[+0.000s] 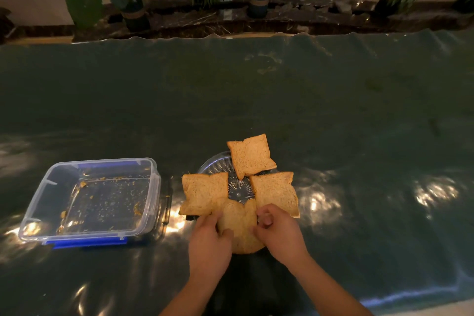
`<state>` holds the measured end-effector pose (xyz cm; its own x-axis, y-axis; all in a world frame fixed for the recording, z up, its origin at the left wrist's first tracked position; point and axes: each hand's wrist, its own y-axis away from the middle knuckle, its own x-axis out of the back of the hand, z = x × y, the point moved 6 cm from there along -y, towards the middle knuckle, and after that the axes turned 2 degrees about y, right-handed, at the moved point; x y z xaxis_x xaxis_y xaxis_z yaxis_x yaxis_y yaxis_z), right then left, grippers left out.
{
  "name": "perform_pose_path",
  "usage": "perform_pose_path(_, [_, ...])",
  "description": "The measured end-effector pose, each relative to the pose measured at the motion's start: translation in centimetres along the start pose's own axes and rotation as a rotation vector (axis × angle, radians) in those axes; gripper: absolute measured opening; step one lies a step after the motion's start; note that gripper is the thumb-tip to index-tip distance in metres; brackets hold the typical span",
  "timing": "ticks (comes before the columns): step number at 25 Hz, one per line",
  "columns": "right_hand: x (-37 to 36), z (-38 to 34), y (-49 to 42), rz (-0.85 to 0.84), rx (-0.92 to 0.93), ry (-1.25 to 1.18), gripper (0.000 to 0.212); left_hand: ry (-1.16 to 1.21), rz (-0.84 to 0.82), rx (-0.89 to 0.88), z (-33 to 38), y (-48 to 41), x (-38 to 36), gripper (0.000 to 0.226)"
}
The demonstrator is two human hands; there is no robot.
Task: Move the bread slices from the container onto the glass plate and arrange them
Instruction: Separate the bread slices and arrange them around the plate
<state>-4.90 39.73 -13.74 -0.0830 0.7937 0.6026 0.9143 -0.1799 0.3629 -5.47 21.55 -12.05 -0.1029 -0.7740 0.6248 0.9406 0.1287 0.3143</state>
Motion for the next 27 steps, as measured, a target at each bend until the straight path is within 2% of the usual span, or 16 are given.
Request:
perform_pose_path(4, [1.2,0.0,0.1,0.051,-0.008,-0.097,0.025,0.086,0.012,0.004,0.5,-0.3,-0.2,0.047])
perform_pose_path(8, [1.7,-0.7,0.6,0.063,0.069,-0.119,0.029,0.172,0.075,-0.032,0.4,0.6,0.3,0.043])
perform_pose_path(13, [2.2,-0.1,0.2,0.111,0.061,-0.067,0.026,0.193,0.037,0.018,0.8,0.0,-0.7,0.044])
perform_pose_path(20, [1.4,0.8,-0.2,0.053,0.053,0.068,0.019,0.210,0.043,0.038,0.1,-0.5,-0.8,0.039])
perform_pose_path(23, [2.9,-0.1,-0.8,0.132,0.104,0.218,0.014,0.191,0.032,0.012,0.0,-0.5,-0.6,0.035])
perform_pose_path(27, [6.7,-3.7,-6.5,0.273,0.152,0.277,0.018,0.129,0.040,-0.048,0.5,-1.7,0.5,0.027])
